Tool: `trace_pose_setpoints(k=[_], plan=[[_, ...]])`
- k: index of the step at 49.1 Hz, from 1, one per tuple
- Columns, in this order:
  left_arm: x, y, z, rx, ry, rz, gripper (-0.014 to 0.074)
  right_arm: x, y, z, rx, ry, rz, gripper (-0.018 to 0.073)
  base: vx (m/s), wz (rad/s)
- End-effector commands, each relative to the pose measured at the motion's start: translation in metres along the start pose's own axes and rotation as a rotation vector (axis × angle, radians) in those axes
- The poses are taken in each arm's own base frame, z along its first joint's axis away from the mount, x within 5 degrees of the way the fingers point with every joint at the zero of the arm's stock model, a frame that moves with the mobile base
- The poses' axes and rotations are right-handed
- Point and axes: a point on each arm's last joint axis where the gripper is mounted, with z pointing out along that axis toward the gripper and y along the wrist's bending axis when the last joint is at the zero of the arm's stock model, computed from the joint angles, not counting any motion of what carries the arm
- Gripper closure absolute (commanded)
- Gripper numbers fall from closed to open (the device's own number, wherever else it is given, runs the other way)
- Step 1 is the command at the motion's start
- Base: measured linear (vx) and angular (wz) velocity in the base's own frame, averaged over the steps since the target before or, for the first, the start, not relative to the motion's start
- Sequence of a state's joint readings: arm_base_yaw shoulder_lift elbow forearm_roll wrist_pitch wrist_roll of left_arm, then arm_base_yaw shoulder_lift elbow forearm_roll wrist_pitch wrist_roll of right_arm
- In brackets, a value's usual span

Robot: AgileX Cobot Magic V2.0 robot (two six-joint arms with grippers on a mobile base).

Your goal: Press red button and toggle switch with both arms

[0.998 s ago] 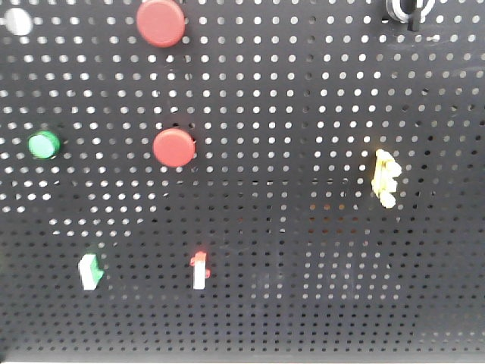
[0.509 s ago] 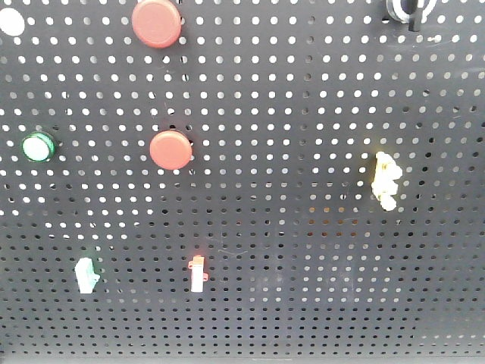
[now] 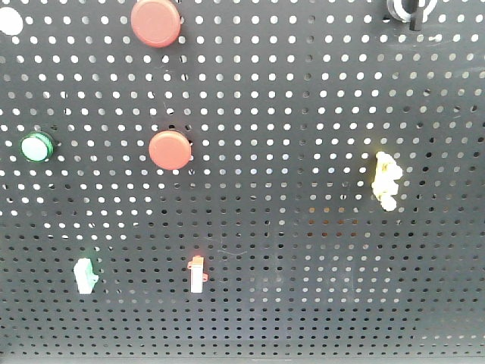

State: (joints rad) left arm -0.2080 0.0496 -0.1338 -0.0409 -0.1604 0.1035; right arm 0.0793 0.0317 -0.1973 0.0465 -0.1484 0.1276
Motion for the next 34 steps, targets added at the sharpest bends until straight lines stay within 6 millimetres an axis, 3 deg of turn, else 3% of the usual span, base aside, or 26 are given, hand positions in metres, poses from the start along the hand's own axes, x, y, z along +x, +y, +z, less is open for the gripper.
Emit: trace_pose_setpoints(k=[1, 11, 14, 19, 22, 23, 28, 34], plan=[[-0.062, 0.004, 0.021, -0.008, -0.121, 0.014, 0.0594, -0.067, 0.012, 0.022, -0.017, -0.100, -0.100, 0.0562, 0.00, 0.00], [-0.148, 0.008, 0.091, 0.004, -0.047, 0.016, 0.0594, -0.146, 0.026, 0.091, 0.005, 0.036, -0.232, 0.0562, 0.00, 0.00], [-0.164, 0.009, 0.111, 0.007, -0.035, 0.016, 0.0594, -0.158, 0.028, 0.108, 0.009, 0.078, -0.207, 0.0562, 0.00, 0.00], [-0.183, 0.010, 0.136, 0.007, -0.049, 0.000, 0.0594, -0.164, 0.030, 0.131, 0.013, 0.153, -0.180, 0.0562, 0.00, 0.00], [-0.191, 0.010, 0.141, 0.010, -0.041, -0.031, 0.0594, -0.164, 0.030, 0.139, 0.010, 0.183, -0.149, 0.0562, 0.00, 0.00], [-0.203, 0.008, 0.145, 0.038, -0.003, -0.095, 0.0594, -0.157, 0.031, 0.143, 0.002, 0.236, -0.094, 0.0562, 0.00, 0.00], [-0.206, -0.004, 0.154, 0.137, 0.056, -0.108, 0.0594, -0.153, 0.031, 0.142, -0.002, 0.276, -0.075, 0.0562, 0.00, 0.00], [-0.203, -0.034, 0.171, 0.355, 0.094, -0.041, 0.0594, -0.153, 0.031, 0.142, -0.003, 0.278, -0.085, 0.0562, 0.00, 0.00]])
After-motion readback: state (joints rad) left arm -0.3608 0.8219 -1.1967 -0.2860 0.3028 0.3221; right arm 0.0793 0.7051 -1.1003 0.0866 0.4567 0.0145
